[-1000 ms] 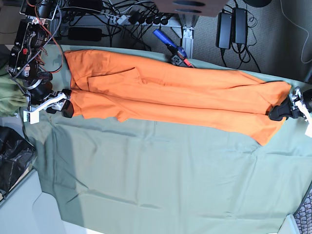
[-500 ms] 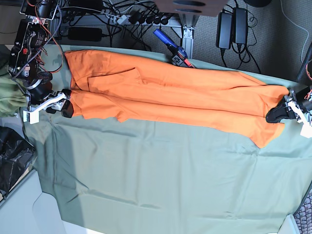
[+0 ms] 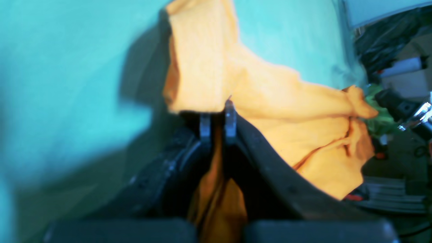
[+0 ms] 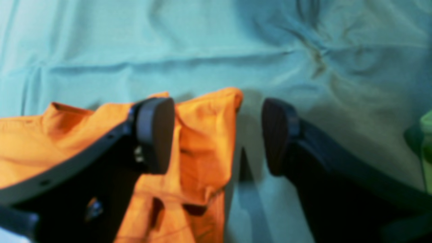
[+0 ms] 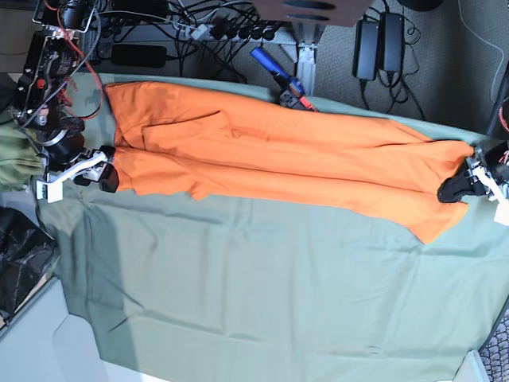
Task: Fold the T-shirt properly
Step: 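Release the left gripper and move it to the folded shirt's middle, then grasp the shirt end with the left gripper, fold it toward the right gripper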
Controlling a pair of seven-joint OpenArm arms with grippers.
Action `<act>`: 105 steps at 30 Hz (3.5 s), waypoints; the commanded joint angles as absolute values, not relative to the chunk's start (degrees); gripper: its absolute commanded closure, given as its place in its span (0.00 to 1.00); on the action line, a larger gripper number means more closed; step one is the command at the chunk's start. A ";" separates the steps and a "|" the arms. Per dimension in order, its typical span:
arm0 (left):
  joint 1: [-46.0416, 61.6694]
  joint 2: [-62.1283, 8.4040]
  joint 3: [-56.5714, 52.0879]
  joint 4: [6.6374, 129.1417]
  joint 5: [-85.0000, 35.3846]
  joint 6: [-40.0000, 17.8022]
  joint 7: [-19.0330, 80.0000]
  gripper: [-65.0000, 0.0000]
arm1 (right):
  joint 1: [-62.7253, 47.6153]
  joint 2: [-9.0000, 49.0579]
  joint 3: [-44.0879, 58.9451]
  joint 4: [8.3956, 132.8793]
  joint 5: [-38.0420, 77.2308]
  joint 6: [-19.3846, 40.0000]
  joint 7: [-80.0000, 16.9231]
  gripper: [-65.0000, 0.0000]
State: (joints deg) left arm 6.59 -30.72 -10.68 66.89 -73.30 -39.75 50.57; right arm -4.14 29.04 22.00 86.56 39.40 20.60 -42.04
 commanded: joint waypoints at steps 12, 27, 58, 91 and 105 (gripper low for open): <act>6.07 -31.57 -5.98 87.07 -65.14 -40.00 49.08 1.00 | -3.51 30.26 22.52 87.37 40.05 26.24 -40.80 0.37; 6.11 -19.94 14.57 102.06 -40.34 -31.46 46.04 1.00 | -3.51 30.28 22.52 87.37 40.07 26.24 -40.49 0.37; 5.87 -10.98 33.36 102.10 -13.85 -19.07 43.55 0.64 | -3.51 30.26 22.52 87.37 40.10 26.24 -39.66 0.37; 16.75 -30.00 19.81 126.41 -16.08 -21.61 47.70 0.51 | -3.49 26.30 22.20 87.37 42.00 26.30 -39.66 0.37; 20.03 -30.17 19.97 126.30 -14.13 -26.02 43.29 0.51 | -3.51 26.30 22.20 87.37 42.00 26.30 -39.66 0.37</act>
State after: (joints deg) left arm 20.27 -29.82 20.18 125.40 -13.85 -25.30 44.53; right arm -4.12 25.21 21.76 86.52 41.30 20.60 -40.95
